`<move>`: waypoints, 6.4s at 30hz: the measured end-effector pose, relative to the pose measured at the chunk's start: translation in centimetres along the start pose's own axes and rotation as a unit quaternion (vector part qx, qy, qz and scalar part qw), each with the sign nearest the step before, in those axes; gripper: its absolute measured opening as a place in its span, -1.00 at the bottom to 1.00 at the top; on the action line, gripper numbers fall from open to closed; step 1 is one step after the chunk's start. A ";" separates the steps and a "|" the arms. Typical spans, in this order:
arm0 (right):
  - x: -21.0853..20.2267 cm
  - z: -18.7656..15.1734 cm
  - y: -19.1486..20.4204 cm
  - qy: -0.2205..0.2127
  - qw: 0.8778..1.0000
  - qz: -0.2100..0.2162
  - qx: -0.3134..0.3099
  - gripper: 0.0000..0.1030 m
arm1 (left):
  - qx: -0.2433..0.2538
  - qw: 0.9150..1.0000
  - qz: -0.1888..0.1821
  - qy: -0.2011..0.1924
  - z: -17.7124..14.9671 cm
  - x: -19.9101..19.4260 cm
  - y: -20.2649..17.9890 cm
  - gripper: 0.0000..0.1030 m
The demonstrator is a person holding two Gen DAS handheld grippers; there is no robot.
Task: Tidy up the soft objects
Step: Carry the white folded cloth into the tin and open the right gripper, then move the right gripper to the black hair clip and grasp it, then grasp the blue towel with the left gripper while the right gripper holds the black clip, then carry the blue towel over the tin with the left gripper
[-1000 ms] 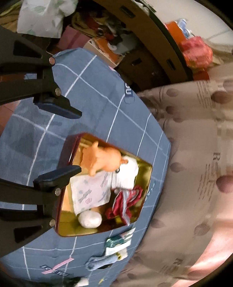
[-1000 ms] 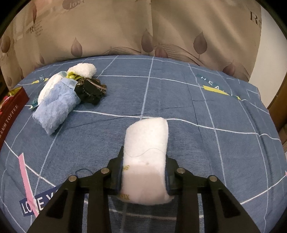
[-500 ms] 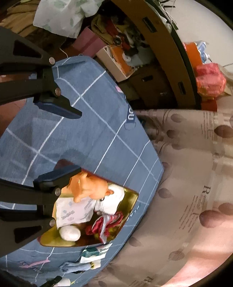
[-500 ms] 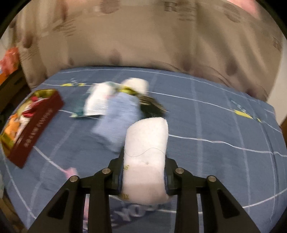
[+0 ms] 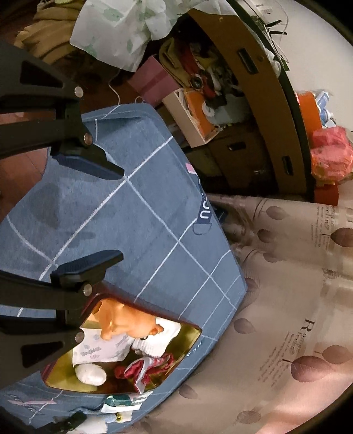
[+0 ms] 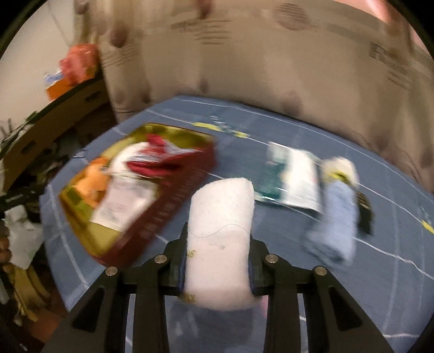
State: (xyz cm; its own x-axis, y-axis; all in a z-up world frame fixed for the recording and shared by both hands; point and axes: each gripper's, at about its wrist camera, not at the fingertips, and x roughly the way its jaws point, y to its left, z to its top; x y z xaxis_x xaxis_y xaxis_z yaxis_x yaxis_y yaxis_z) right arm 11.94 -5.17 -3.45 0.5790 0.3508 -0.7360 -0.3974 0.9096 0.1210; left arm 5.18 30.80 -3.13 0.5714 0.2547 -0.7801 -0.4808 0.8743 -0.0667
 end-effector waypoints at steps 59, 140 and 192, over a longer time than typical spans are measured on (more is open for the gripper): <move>-1.0 0.9 -7.2 -0.028 0.994 -0.090 0.063 0.42 | 0.016 1.000 0.006 0.013 -0.5 0.8 -0.8 0.07; -1.5 -8.8 -23.9 0.033 0.972 -0.182 0.147 -0.24 | 0.345 0.885 -0.294 0.107 -9.1 -2.8 -37.2 0.19; -1.5 -8.9 -24.0 0.031 0.973 -0.171 0.153 -0.18 | 0.340 0.882 -0.312 0.093 -7.0 -5.7 -34.9 -0.44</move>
State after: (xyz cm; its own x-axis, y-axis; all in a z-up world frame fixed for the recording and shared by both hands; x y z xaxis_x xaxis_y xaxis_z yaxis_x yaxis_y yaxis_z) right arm 14.28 -29.56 -11.20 0.5922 0.0107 -0.8057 0.0473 0.9977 0.0481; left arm 14.05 -4.03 -0.69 0.4342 -0.3802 -0.8167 0.4347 0.8825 -0.1796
